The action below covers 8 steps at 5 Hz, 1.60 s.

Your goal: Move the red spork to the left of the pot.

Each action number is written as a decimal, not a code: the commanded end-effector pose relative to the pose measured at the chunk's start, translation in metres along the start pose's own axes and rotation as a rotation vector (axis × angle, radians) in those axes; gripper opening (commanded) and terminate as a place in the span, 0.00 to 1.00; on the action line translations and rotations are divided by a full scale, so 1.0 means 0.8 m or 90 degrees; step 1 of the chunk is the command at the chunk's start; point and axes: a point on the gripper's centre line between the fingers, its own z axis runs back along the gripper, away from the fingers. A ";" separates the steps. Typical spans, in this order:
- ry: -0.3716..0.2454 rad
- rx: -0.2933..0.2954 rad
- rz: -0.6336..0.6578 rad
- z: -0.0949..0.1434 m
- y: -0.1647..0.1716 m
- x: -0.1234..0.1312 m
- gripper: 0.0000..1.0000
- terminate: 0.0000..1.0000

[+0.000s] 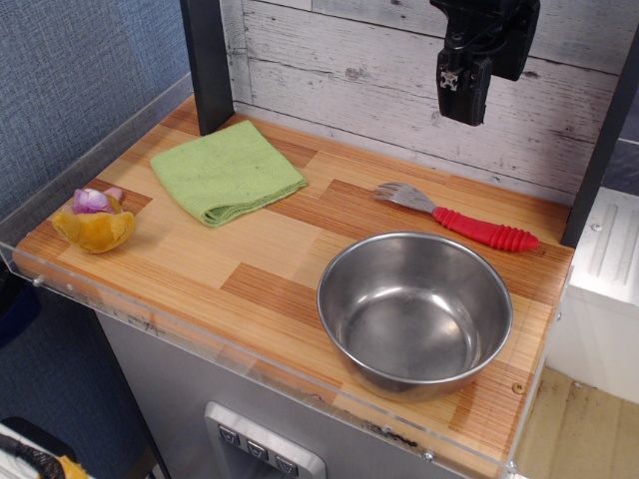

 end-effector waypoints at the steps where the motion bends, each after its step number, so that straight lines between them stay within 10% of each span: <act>1: 0.000 0.000 0.000 0.000 0.000 0.000 1.00 0.00; 8: 0.013 0.037 0.051 -0.112 0.018 -0.006 1.00 0.00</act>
